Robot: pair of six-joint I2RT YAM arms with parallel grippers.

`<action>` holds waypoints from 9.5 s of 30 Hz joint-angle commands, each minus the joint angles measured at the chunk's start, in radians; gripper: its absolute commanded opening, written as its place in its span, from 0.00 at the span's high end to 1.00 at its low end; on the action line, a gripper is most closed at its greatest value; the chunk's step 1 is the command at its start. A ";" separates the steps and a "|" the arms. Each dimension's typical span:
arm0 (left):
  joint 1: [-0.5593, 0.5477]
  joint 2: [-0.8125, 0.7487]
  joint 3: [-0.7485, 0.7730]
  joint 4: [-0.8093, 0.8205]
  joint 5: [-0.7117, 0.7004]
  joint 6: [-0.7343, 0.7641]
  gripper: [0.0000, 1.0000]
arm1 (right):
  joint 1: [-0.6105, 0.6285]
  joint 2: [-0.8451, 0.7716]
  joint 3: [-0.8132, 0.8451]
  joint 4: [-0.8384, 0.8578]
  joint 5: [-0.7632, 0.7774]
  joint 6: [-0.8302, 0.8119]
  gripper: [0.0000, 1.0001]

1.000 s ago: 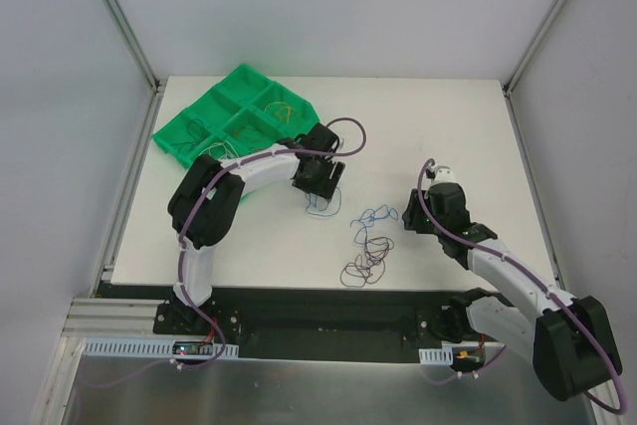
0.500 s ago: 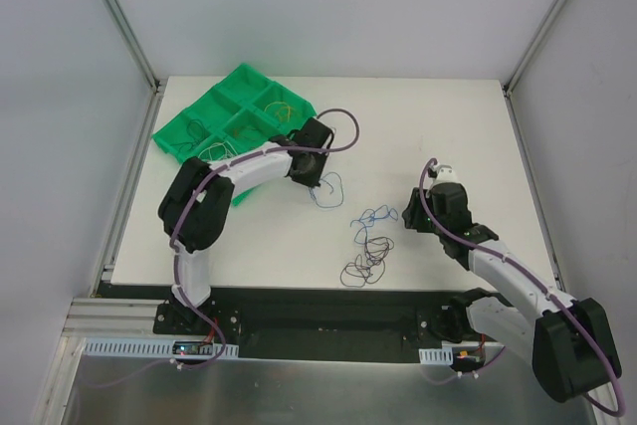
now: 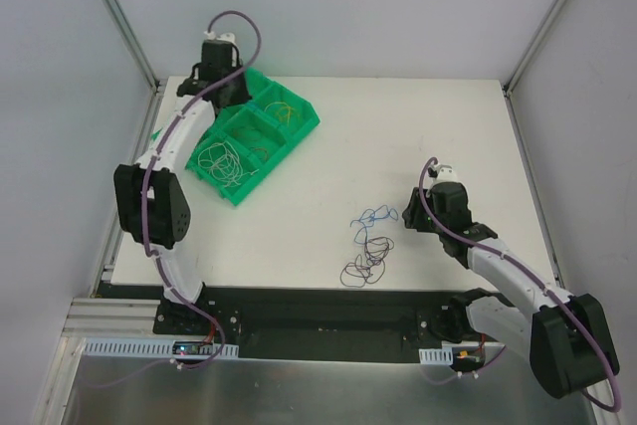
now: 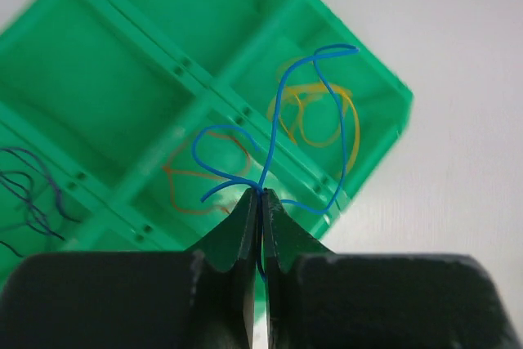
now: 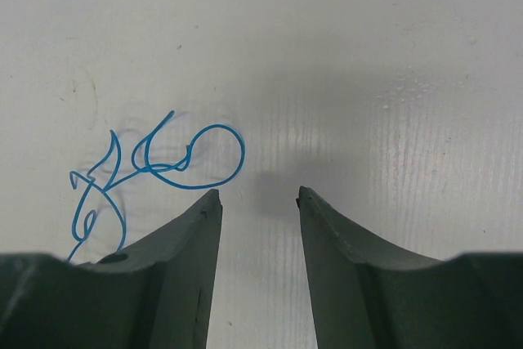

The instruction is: Untangle the cables

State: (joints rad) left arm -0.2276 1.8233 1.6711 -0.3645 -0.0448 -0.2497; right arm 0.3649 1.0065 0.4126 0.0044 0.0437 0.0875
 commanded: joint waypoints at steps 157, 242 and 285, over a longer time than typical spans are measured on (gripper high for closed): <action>0.395 0.242 0.139 0.230 0.563 -0.415 0.80 | -0.003 0.052 0.124 -0.139 -0.275 -0.063 0.41; 0.356 0.320 0.088 0.165 0.316 -0.327 1.00 | -0.004 0.004 0.091 -0.165 -0.309 0.057 0.40; -0.595 -0.145 -0.673 0.458 0.755 -0.293 0.40 | 0.169 -0.129 -0.138 -0.107 -0.341 0.236 0.43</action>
State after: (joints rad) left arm -0.8009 1.5967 0.9413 0.0372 0.6594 -0.5133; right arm 0.5301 0.8555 0.3027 -0.1814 -0.2489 0.2665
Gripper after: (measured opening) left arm 0.605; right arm 0.569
